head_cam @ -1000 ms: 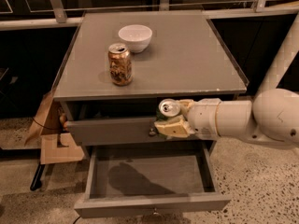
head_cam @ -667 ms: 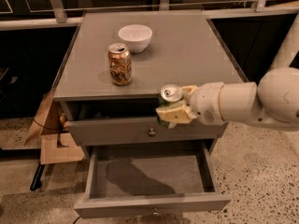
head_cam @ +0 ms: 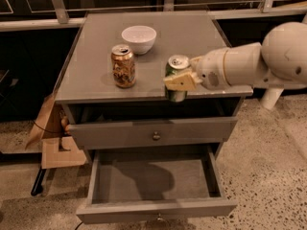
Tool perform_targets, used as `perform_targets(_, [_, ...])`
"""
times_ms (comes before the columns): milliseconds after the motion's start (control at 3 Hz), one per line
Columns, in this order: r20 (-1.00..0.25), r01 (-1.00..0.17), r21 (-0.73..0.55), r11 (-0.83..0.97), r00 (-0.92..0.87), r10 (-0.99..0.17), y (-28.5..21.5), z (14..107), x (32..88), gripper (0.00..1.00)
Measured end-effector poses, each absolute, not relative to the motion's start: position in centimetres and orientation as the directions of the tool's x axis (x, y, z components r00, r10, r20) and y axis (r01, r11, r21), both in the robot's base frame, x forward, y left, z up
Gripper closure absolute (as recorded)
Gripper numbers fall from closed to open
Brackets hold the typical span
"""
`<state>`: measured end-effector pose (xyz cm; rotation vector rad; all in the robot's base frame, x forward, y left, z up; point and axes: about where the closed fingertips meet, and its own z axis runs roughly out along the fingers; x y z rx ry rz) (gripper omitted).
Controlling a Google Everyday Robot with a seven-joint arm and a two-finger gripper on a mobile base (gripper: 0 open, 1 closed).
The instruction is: Pick green can from middle drawer and place on counter
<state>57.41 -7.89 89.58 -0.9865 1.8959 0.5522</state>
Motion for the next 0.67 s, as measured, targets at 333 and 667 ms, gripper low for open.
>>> perform_targets(333, [-0.868,-0.791,-0.010,0.612,-0.297,-0.397,-8.3,89.9,60.9,1.00])
perform_targets(667, [-0.864,-0.770,0.000,0.638,-0.321,-0.388,-8.8,90.0,63.5,1.00])
